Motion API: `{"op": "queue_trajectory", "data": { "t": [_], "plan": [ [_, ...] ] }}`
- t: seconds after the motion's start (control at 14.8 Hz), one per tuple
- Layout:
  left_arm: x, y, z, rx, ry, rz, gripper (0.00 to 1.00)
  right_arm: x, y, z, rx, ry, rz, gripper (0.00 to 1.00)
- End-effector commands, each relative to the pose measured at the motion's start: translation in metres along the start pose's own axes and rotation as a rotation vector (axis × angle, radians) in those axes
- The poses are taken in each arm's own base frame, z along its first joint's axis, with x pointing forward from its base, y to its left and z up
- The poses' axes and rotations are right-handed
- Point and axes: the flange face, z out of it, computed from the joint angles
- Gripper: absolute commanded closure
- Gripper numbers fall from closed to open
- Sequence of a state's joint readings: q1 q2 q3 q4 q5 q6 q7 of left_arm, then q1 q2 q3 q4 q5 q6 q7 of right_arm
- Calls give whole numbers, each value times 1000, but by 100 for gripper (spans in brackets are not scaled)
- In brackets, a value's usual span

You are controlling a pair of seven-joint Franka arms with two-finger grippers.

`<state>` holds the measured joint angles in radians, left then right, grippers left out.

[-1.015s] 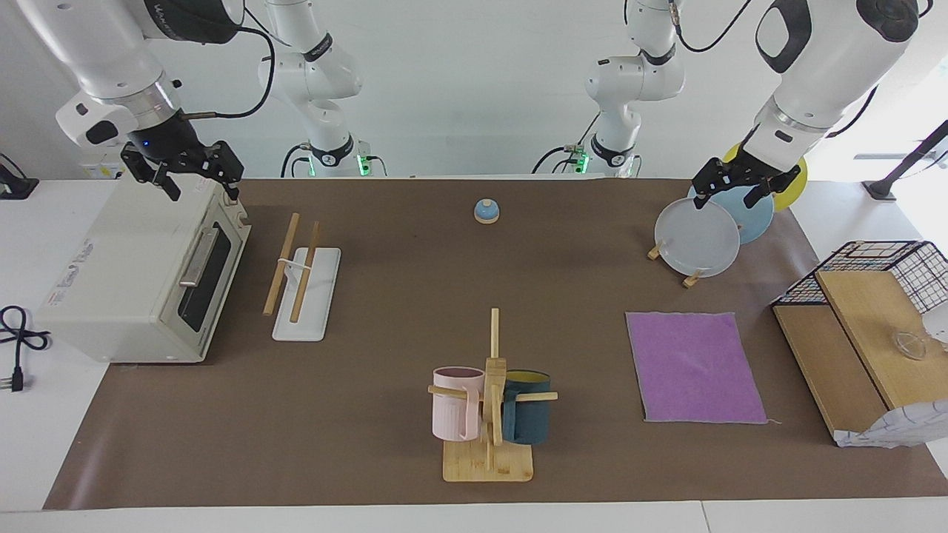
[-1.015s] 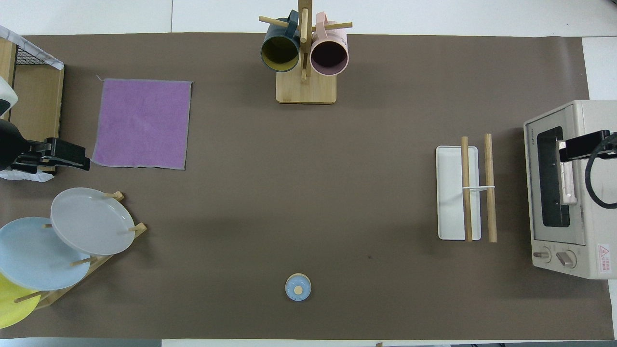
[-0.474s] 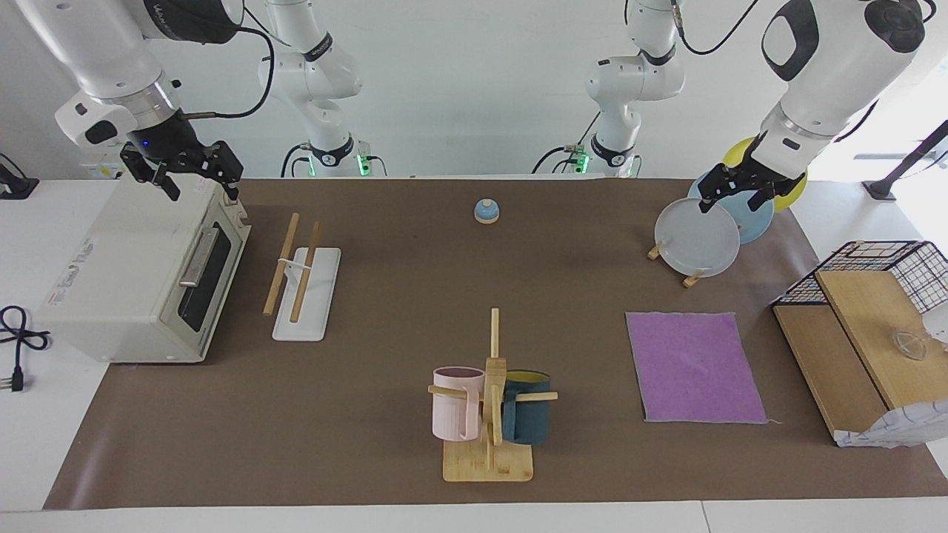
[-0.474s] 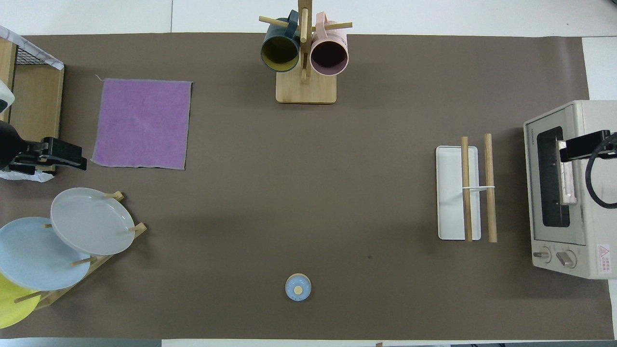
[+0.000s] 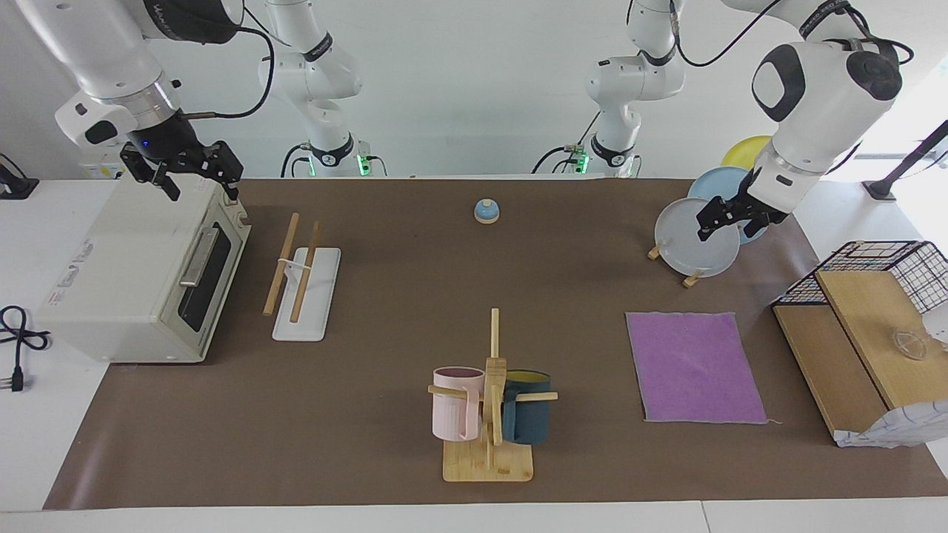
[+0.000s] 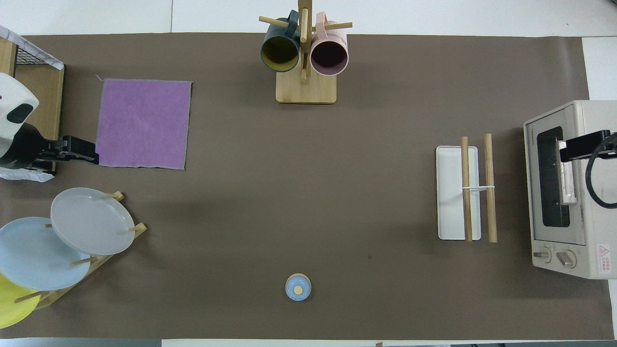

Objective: Fold towel and hang on rack
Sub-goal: 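Move the left gripper toward the near edge of the purple towel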

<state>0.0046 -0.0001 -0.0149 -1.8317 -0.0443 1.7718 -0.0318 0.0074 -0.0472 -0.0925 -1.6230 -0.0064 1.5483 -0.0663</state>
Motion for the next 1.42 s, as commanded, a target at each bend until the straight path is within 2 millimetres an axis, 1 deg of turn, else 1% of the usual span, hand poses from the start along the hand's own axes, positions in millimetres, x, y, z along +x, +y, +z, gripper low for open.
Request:
{"op": "queue_trajectory", "data": {
  "t": [0.0, 0.07, 0.2, 0.27, 0.47, 0.54, 0.61, 0.74, 0.88, 0.95, 1.01, 1.22, 1.35],
  "plan": [
    [20, -17, 30, -8, 4, -35, 0, -6, 2, 0, 7, 0, -7, 0],
    [27, -26, 43, -9, 3, -50, 0, -6, 2, 0, 8, 0, -5, 0],
    [41, -36, 69, -10, 1, -70, 0, -6, 1, 0, 8, 0, -7, 0],
    [43, -39, 82, -10, -4, -76, 0, -6, 2, 0, 8, 0, -5, 0],
    [44, -69, 109, -13, 29, -130, 0, -6, 2, 0, 8, 0, -5, 0],
    [47, -70, 123, -13, 28, -134, 0, -6, 2, -1, 7, 2, -5, 0],
    [48, -73, 129, -13, 31, -147, 0, -6, 2, -1, 6, 2, -7, 0],
    [49, -84, 140, -15, 47, -184, 0, -6, 2, 0, 8, 0, -5, 0],
    [48, -86, 157, -13, 65, -188, 0, -6, 2, 0, 8, 0, -5, 0],
    [49, -88, 161, -14, 84, -193, 0, -6, 1, 0, 8, 0, -7, 0],
    [51, -90, 171, -13, 77, -197, 0, -6, 2, 0, 8, 0, -5, 0],
    [57, -91, 187, -12, 92, -193, 0, -6, 1, 0, 8, 0, -7, 0],
    [61, -90, 193, -11, 104, -187, 1, -6, 2, 0, 8, 0, -5, 0]
  ]
}}
